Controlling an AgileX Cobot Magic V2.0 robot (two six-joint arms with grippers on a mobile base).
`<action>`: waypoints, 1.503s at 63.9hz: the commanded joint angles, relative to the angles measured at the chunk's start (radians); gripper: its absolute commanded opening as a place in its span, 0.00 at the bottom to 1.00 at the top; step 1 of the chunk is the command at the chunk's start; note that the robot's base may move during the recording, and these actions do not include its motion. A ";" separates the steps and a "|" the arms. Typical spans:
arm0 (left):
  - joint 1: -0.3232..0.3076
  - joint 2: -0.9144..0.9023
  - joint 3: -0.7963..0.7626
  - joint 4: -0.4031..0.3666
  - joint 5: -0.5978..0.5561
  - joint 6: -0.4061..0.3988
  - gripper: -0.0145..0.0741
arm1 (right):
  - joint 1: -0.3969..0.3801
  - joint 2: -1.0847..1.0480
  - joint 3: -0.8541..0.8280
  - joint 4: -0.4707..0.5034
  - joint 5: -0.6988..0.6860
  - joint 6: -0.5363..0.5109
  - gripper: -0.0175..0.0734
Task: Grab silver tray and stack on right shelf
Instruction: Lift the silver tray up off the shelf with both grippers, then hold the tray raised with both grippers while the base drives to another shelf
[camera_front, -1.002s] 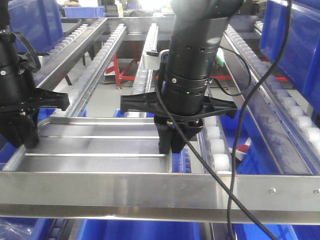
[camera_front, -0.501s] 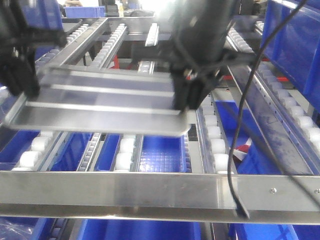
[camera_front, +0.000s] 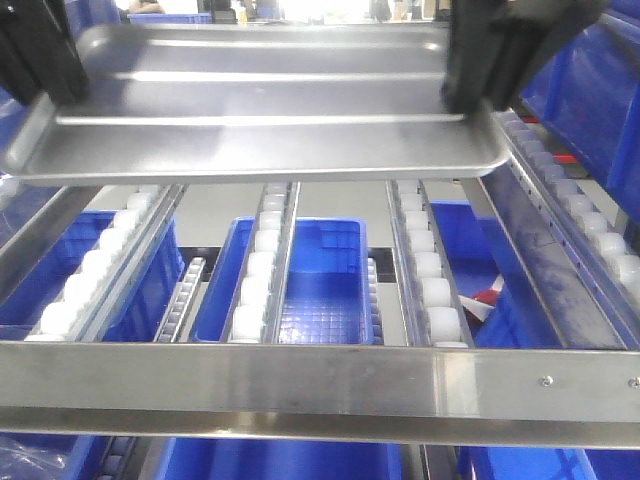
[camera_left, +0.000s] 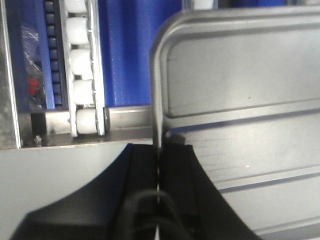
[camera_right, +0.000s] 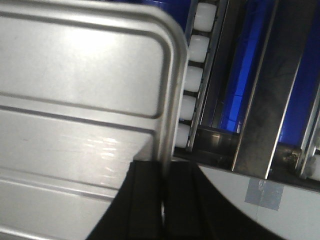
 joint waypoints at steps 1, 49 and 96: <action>-0.029 -0.042 -0.032 0.016 -0.016 0.013 0.06 | 0.011 -0.080 0.001 -0.029 -0.074 -0.019 0.26; -0.034 -0.029 -0.032 0.077 -0.023 0.011 0.06 | 0.011 -0.096 0.010 -0.029 -0.066 -0.014 0.26; -0.034 -0.029 -0.032 0.077 -0.023 0.011 0.06 | 0.011 -0.096 0.010 -0.029 -0.066 -0.014 0.26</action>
